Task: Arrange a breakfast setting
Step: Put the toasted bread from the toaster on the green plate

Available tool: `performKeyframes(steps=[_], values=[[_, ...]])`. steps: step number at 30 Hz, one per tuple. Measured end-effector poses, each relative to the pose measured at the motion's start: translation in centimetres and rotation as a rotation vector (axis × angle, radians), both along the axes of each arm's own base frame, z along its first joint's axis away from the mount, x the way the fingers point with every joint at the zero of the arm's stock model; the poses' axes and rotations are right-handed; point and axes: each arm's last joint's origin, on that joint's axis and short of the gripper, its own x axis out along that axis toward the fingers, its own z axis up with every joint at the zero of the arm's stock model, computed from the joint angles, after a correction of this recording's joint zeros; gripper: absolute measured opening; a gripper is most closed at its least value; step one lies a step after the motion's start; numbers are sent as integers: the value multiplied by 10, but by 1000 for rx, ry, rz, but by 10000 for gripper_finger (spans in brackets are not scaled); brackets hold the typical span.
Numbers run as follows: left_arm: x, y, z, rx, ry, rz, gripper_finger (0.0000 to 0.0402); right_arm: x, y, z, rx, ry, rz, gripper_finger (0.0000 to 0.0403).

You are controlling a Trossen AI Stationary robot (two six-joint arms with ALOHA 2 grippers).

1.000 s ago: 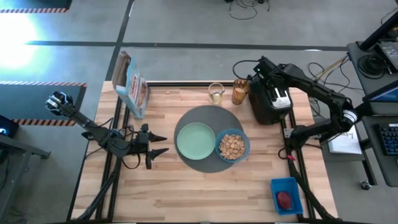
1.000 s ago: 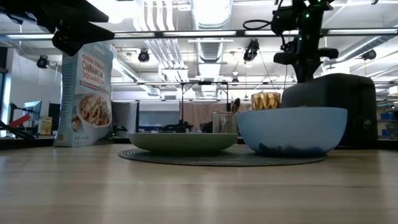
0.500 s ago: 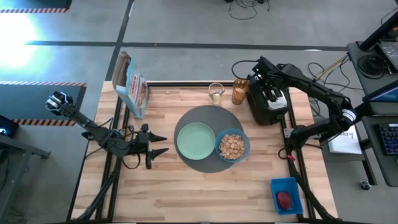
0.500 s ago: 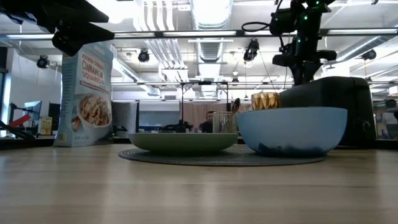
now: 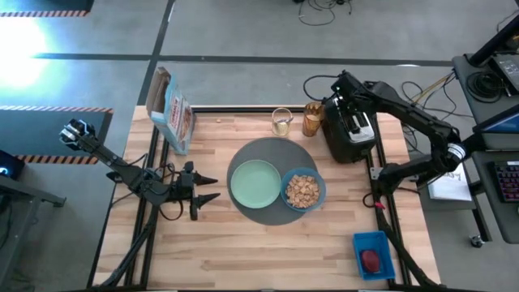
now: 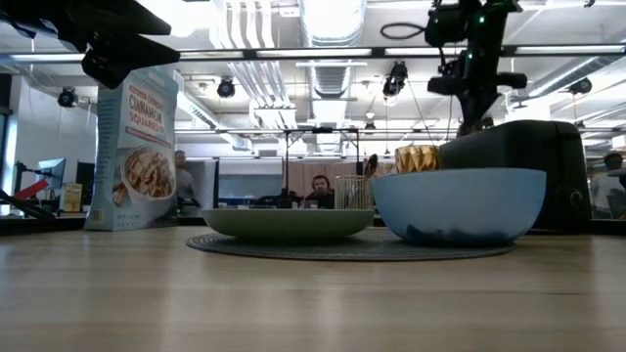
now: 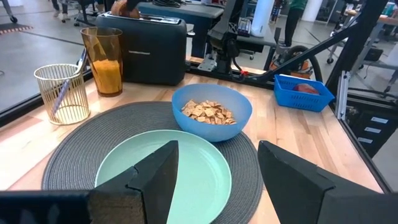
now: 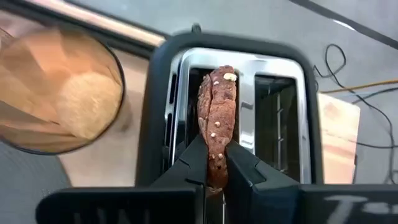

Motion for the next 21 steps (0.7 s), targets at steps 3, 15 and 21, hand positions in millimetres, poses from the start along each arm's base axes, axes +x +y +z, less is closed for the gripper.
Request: performKeyframes(steps=[3,15,21], values=[[0,0,0,-1,0,0,205,-2,2,14,-34,-39,2,17],[0,1,0,4,-5,17,205,-5,33,69,-179,-209,89,15],[0,1,0,6,-5,21,205,9,52,77,-153,-365,196,15]])
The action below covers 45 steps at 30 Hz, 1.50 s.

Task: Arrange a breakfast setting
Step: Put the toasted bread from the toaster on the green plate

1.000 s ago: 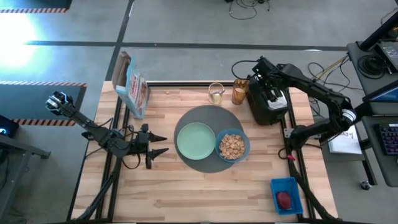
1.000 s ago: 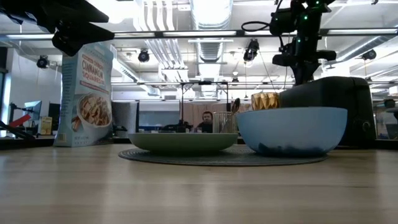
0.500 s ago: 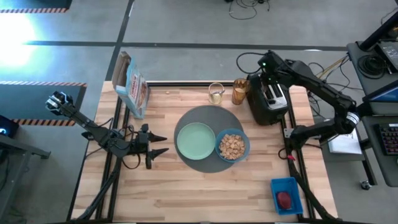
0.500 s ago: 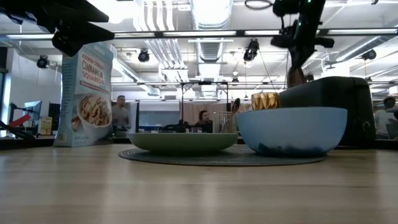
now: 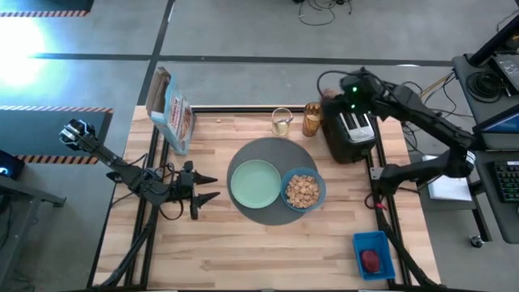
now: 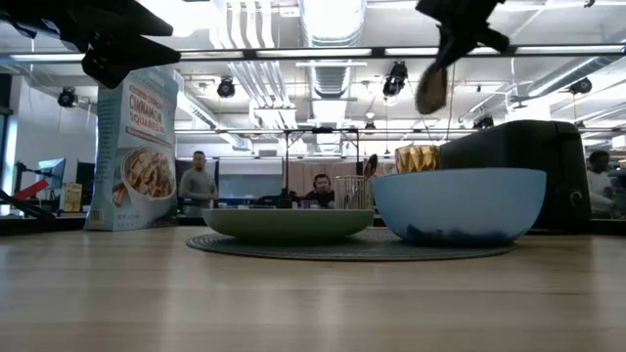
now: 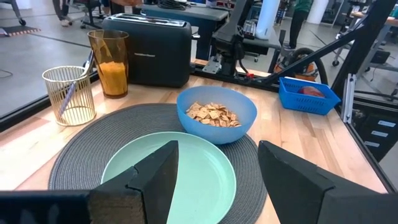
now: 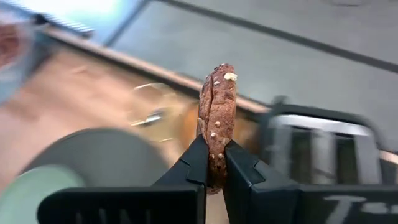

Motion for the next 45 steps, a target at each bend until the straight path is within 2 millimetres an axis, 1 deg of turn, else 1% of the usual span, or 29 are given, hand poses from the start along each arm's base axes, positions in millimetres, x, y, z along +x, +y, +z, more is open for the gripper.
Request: performKeyframes(steps=[4,9,17,23,27,30,33,37,45], values=[[0,0,0,1,2,0,205,26,16,-7,35,-77,152,15],[0,0,0,0,-1,0,205,65,41,-24,53,-159,325,15],[0,0,0,3,0,-2,205,116,86,-81,91,-192,488,15],[0,0,0,4,1,-2,205,146,115,-109,69,-275,595,15],[0,0,0,4,1,-3,205,157,128,-129,67,-232,642,15],[0,0,0,4,1,-3,205,162,134,-139,7,-166,668,15],[0,0,0,4,1,-3,205,165,140,-141,-101,-95,696,15],[0,0,0,4,2,-3,205,171,147,-144,-236,-3,786,15],[1,-1,-1,3,6,-3,205,188,150,-183,-354,228,887,15]])
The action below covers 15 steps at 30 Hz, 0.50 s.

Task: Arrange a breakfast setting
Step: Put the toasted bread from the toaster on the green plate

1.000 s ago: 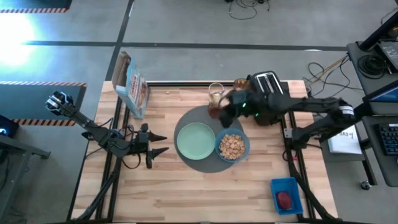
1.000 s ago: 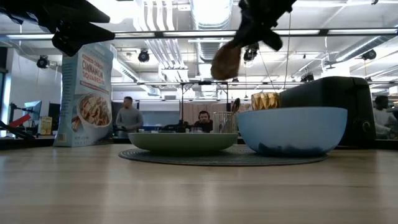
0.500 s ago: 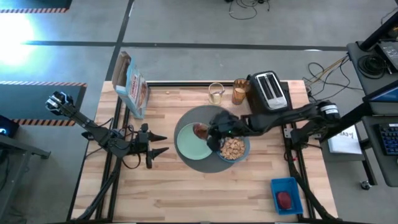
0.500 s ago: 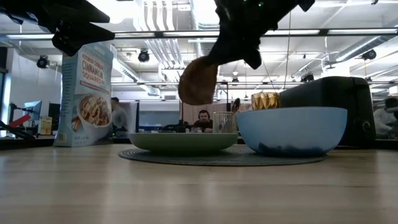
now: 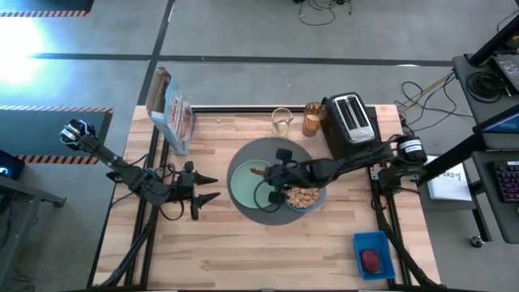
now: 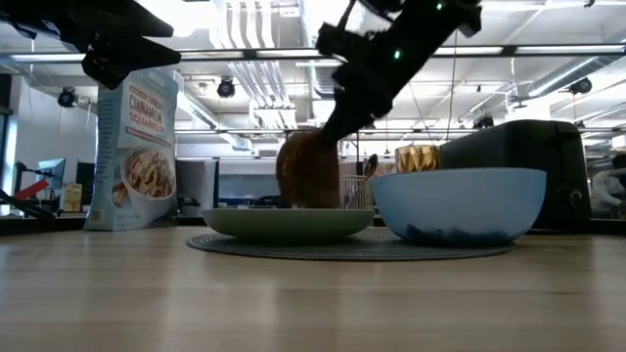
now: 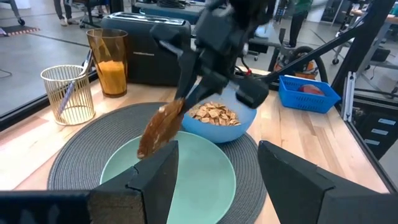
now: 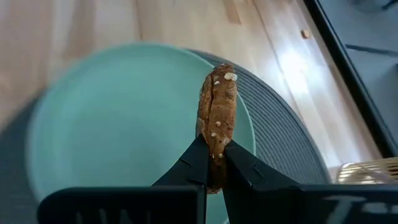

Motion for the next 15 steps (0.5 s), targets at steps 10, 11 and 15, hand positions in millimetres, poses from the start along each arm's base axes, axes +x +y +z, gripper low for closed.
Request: performKeyframes(steps=[10,11,15], values=[[0,0,0,0,2,0,205,12,2,-13,-125,55,-10,15],[0,0,0,1,3,0,205,11,2,-13,-118,64,-1,15],[0,0,0,1,3,0,205,11,3,-13,-68,82,39,25]])
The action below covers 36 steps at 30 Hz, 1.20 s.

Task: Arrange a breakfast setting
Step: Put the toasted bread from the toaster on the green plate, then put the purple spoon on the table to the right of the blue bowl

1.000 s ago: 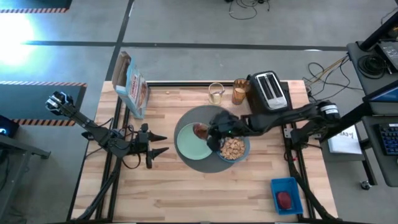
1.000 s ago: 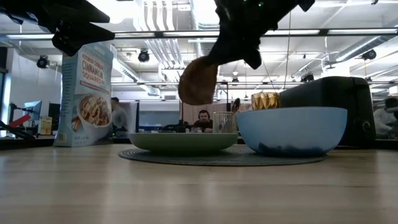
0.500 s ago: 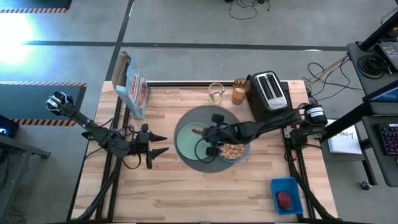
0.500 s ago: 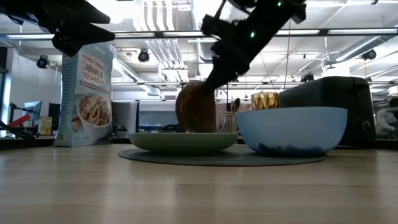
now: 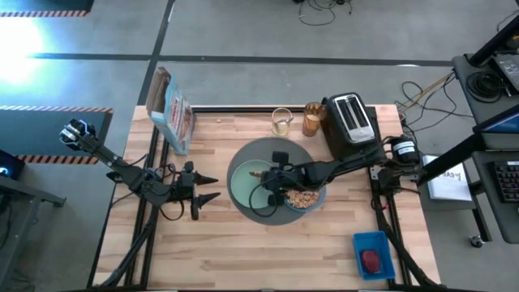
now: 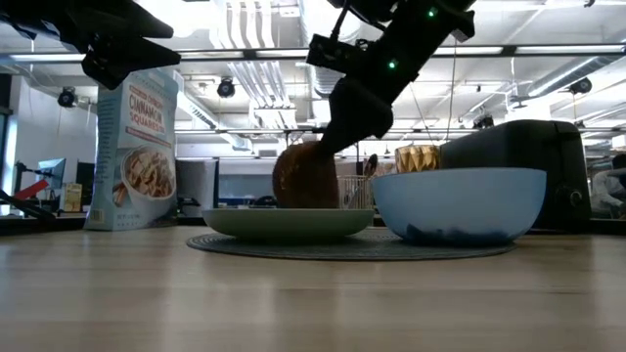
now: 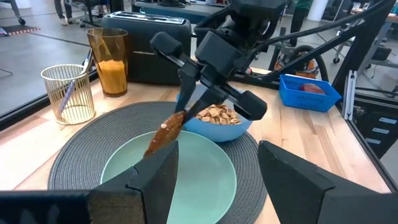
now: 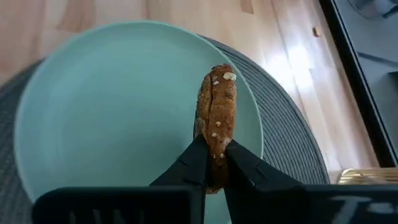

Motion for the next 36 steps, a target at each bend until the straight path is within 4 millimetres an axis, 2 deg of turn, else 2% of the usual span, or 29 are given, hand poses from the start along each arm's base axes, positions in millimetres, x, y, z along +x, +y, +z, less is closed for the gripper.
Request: performKeyframes(steps=[8,14,18,24,29,36], values=[[0,0,0,-7,-1,2,205,2,4,2,99,-7,79,86],[0,0,0,-25,-5,5,205,0,5,9,121,-30,76,110],[0,0,0,-33,-7,7,205,-5,5,25,154,-78,71,118],[4,-3,-6,-28,16,10,205,-20,2,63,200,-201,23,121],[9,-6,-9,-27,20,10,205,-35,-26,82,182,-287,-230,121],[12,-8,-8,-42,-11,8,205,-47,-94,89,353,-366,-480,121]])
